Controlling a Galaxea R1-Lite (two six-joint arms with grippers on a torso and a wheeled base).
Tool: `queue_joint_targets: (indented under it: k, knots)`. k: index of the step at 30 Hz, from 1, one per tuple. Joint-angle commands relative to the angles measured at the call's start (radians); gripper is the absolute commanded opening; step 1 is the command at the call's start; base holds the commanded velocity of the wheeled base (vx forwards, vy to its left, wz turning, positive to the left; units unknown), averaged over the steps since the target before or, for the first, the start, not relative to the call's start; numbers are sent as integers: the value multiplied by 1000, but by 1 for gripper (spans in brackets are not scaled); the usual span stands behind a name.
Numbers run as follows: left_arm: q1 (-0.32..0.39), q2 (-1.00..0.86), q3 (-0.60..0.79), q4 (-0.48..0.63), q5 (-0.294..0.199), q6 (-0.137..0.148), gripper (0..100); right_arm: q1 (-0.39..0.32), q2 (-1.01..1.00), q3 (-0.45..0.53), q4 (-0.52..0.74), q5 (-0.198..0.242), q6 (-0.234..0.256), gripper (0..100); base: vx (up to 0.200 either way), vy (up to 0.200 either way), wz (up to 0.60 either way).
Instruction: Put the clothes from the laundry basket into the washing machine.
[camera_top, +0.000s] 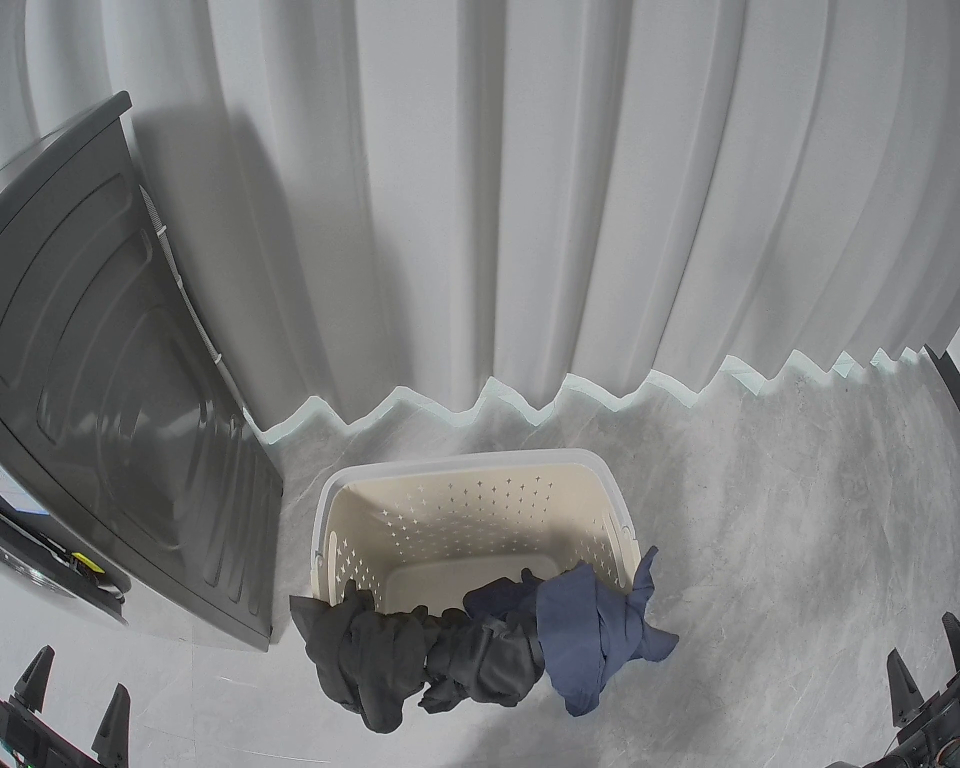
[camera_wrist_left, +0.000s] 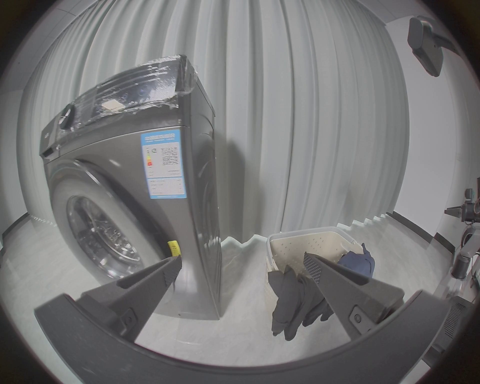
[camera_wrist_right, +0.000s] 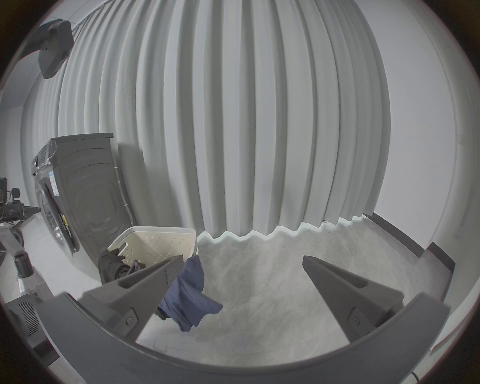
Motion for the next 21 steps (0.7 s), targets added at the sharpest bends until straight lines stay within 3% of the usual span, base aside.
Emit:
queue_joint_targets:
  k: [1,13,21]
  knots:
    - [0,-15,16,-1,0,0,100,1,-16,16,0,1,0,100,-200,0,0]
    - [0,-15,16,-1,0,1,100,1,-16,16,0,1,0,100,-200,0,0]
    - [0,-15,16,-1,0,3,100,1,-16,16,0,1,0,100,0,0,0]
